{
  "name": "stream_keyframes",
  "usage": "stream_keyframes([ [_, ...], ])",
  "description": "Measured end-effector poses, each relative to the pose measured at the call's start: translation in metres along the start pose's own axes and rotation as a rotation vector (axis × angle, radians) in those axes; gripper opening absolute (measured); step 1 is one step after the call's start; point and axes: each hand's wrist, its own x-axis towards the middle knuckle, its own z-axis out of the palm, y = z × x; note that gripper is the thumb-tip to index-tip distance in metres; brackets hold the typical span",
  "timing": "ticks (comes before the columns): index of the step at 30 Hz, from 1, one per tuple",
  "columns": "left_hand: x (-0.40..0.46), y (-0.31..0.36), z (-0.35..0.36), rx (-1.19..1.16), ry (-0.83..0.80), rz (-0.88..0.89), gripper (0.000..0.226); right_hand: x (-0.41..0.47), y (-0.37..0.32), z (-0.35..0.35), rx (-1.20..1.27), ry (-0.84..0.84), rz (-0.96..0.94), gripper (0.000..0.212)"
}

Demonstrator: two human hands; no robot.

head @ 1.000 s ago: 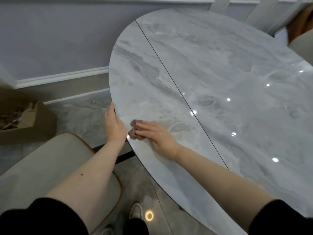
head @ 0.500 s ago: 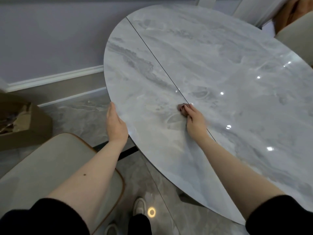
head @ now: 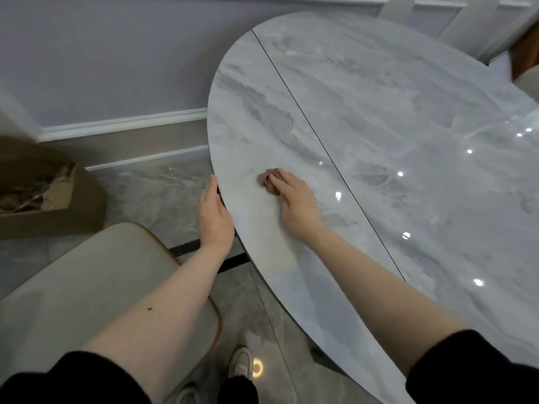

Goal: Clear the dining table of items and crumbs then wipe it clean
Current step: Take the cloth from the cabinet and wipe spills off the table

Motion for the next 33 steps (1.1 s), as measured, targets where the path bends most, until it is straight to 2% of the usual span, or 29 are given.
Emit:
stream_keyframes([
  [3, 0.002, 0.005, -0.003, -0.010, -0.003, 0.063, 0.040, 0.059, -0.009, 0.018, -0.042, -0.071, 0.018, 0.071],
  [5, 0.004, 0.007, -0.003, -0.085, -0.034, 0.059, 0.039, 0.090, -0.025, 0.028, -0.071, -0.140, 0.024, 0.069],
  [7, 0.007, 0.007, -0.002, -0.175, -0.046, -0.028, 0.041, 0.109, -0.040, 0.035, -0.108, -0.167, -0.001, 0.061],
  [10, 0.013, 0.002, 0.004, -0.338, -0.008, -0.222, 0.040, 0.113, -0.048, 0.042, -0.115, -0.167, -0.032, 0.064],
  [12, 0.012, 0.004, 0.006, -0.456, -0.008, -0.355, 0.038, 0.098, -0.044, 0.041, -0.106, -0.207, -0.097, 0.064],
  [15, 0.006, 0.008, 0.002, -0.519, -0.063, -0.447, 0.038, 0.063, -0.038, 0.030, -0.052, -0.235, -0.196, 0.058],
  [19, -0.013, 0.011, -0.005, -0.601, -0.205, -0.549, 0.039, -0.001, -0.032, 0.011, -0.024, -0.249, -0.194, 0.054],
  [26, -0.060, 0.020, -0.004, -0.664, -0.281, -0.615, 0.040, -0.090, -0.035, -0.012, -0.029, -0.304, -0.097, 0.057],
  [30, -0.077, 0.024, -0.006, -0.618, -0.304, -0.670, 0.041, -0.139, -0.033, -0.027, 0.006, -0.270, -0.081, 0.056],
  [33, -0.083, 0.025, -0.006, -0.592, -0.310, -0.684, 0.041, -0.168, -0.019, -0.042, 0.116, -0.192, -0.156, 0.048],
])
